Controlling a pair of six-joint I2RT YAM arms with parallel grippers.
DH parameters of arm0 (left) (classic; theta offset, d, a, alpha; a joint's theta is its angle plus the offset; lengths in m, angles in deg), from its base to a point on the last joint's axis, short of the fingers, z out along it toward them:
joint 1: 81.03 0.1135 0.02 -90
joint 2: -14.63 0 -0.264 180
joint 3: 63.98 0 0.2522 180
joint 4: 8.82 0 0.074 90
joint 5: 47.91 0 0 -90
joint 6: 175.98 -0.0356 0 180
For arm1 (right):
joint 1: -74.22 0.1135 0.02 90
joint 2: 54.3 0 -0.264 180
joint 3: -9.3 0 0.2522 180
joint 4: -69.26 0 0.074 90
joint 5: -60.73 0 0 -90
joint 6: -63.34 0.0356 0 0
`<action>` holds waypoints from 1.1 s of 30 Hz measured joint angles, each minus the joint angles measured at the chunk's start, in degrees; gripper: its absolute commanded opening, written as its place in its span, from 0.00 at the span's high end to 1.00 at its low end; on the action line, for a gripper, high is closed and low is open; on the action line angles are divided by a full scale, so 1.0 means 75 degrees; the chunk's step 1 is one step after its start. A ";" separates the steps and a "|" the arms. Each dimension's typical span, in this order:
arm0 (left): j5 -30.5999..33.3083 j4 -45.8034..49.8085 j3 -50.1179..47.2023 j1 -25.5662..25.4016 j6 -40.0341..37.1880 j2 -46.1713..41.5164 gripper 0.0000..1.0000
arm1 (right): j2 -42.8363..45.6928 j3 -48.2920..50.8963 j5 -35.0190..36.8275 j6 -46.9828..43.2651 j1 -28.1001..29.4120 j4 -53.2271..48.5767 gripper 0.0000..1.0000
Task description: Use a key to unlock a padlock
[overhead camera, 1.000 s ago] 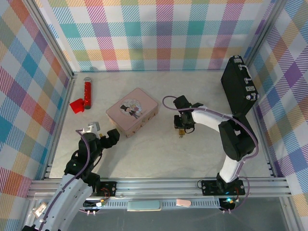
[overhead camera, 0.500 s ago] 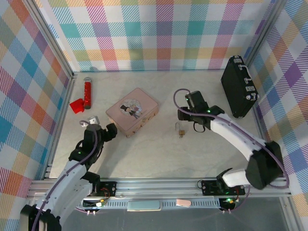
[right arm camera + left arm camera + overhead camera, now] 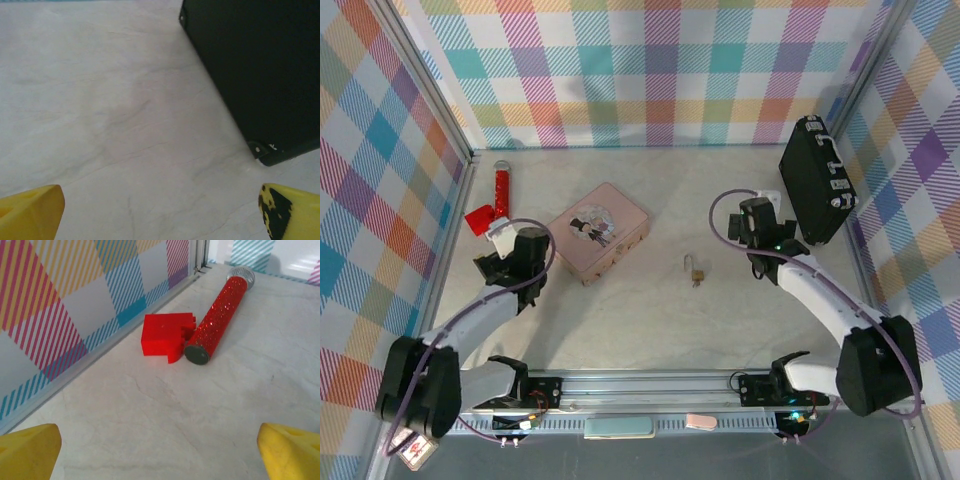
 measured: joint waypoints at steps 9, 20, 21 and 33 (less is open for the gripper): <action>-0.1693 -0.4529 -0.1466 0.0277 -0.2002 0.1708 0.00 | -0.1384 0.1716 0.0571 -0.1300 -0.0449 0.3529 0.01; -0.3042 -0.6376 -0.1603 0.0361 -0.2795 0.2486 0.00 | -0.1565 0.2940 -0.1303 -0.2008 -0.1384 0.6677 0.01; -0.3075 -0.6426 -0.1617 0.0361 -0.2821 0.2495 0.00 | -0.1533 0.3022 -0.1527 -0.1961 -0.1507 0.6843 0.01; -0.3509 -0.7015 -0.1612 0.0507 -0.2795 0.2914 0.00 | -0.1536 0.3535 -0.2850 -0.1792 -0.1778 0.7968 0.01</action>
